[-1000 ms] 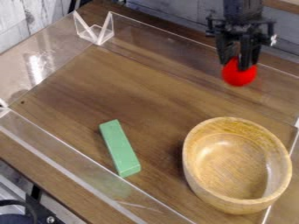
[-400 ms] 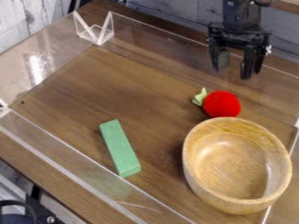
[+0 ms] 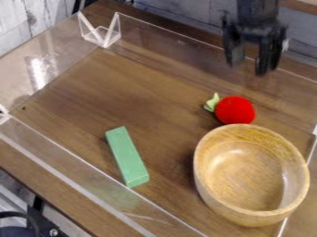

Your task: Move the red object to the right side of the table

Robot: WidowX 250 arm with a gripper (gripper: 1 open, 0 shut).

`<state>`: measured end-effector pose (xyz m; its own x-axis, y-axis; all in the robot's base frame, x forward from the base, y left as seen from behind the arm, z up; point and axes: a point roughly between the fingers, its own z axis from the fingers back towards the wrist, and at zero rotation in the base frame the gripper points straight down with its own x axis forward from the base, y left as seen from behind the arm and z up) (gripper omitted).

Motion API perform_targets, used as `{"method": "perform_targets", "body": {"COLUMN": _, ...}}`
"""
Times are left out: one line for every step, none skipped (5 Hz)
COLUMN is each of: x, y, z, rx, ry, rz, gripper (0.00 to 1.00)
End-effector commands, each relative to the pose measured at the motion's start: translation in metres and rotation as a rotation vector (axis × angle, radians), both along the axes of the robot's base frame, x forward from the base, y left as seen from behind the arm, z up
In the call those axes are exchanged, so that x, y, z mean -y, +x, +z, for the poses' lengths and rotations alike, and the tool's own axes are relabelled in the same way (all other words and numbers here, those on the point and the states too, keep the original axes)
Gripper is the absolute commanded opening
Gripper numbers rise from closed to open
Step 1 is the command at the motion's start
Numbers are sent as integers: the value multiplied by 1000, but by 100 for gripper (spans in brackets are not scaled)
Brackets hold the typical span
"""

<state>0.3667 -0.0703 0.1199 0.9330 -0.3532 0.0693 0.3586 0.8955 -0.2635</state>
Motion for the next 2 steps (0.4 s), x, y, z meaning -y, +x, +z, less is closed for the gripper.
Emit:
{"method": "perform_targets", "body": {"x": 0, "y": 2, "z": 35, "rx": 93, "ry": -20, "rz": -12, "gripper": 100}}
{"method": "perform_targets", "body": {"x": -1, "y": 0, "z": 31, "rx": 89, "ry": -37, "rz": -12, "gripper": 100}}
